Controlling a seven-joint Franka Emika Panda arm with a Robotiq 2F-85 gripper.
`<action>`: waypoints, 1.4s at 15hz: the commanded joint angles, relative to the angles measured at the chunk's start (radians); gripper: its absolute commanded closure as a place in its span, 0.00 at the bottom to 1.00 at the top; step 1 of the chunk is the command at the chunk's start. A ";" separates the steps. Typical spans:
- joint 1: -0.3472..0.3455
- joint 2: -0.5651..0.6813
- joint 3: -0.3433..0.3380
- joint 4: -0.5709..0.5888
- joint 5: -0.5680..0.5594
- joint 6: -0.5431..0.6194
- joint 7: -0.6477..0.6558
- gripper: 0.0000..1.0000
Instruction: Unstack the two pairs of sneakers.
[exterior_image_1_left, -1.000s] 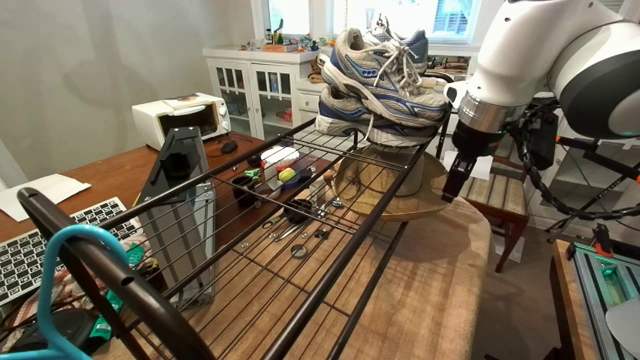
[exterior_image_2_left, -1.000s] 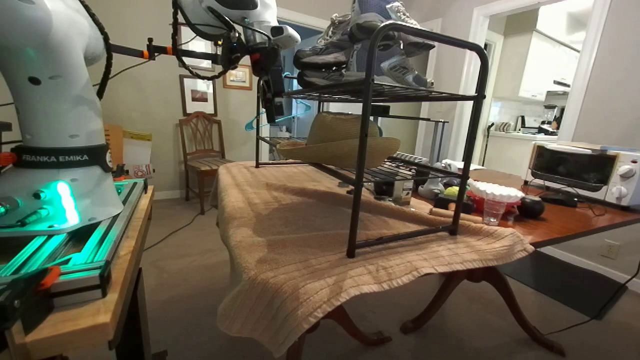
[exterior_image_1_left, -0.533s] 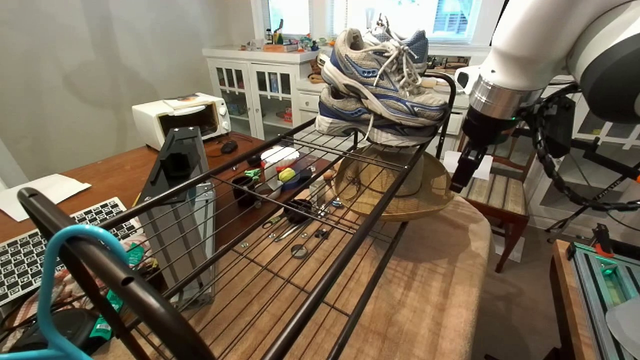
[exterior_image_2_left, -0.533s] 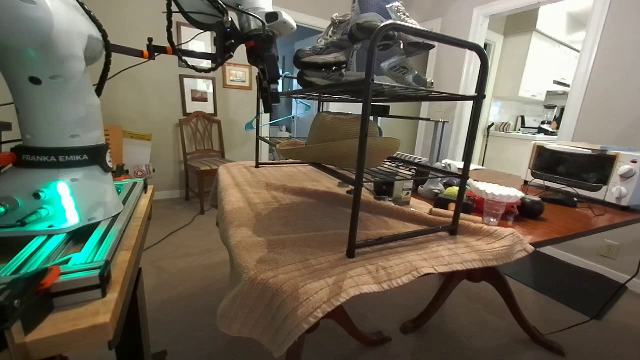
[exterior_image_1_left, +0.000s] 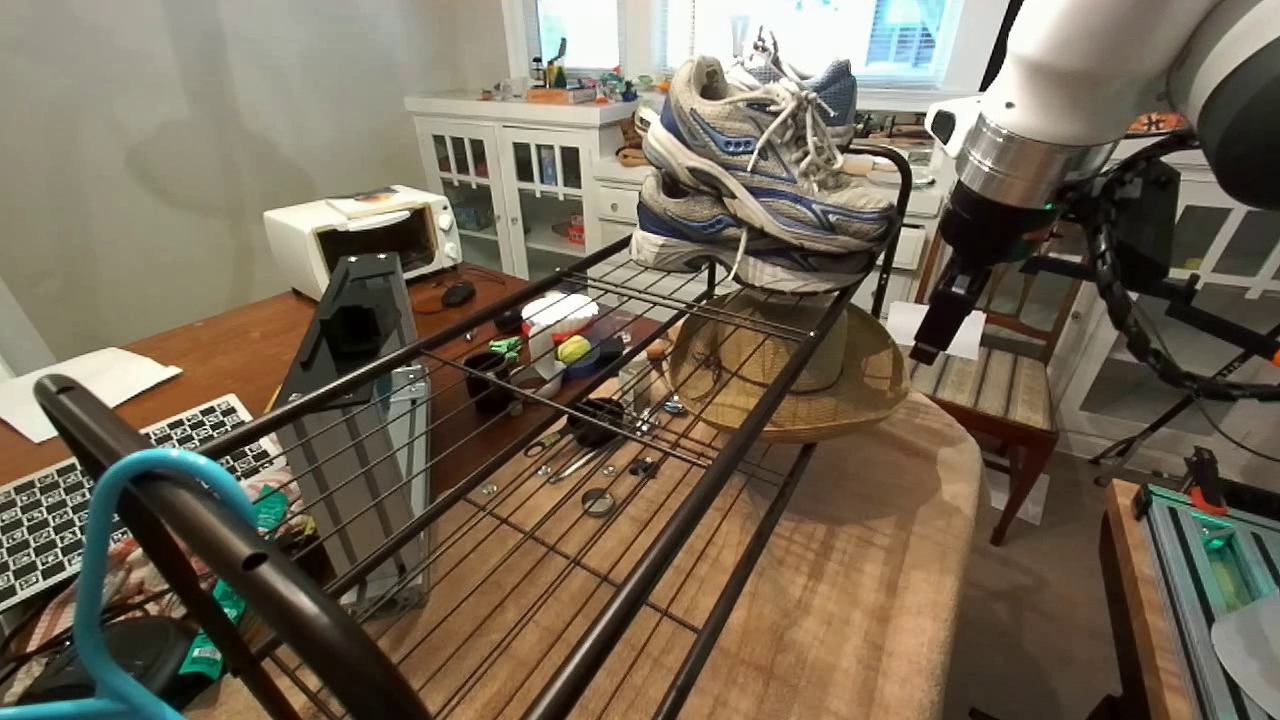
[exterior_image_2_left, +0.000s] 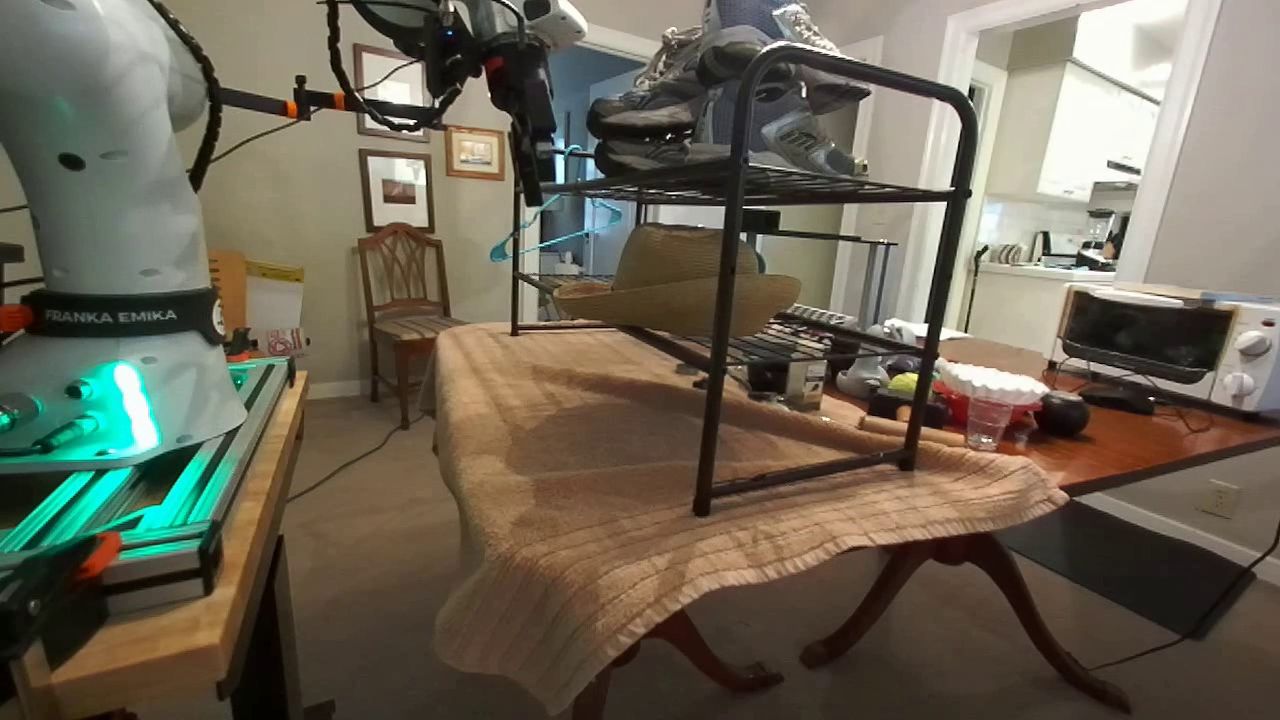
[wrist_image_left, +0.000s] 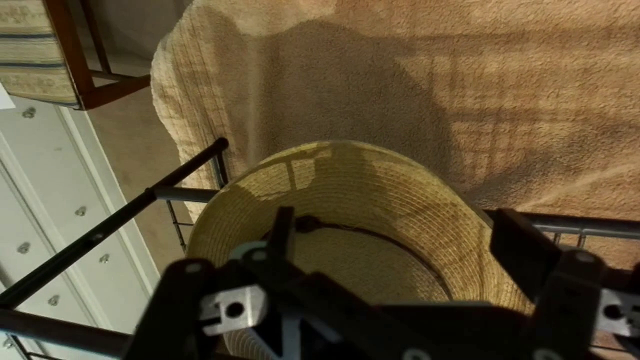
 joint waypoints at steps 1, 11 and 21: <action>-0.001 -0.022 0.027 0.019 -0.004 -0.061 0.030 0.00; 0.005 -0.027 0.047 0.107 0.004 -0.124 0.068 0.00; -0.013 -0.015 0.059 0.216 -0.012 -0.102 0.130 0.00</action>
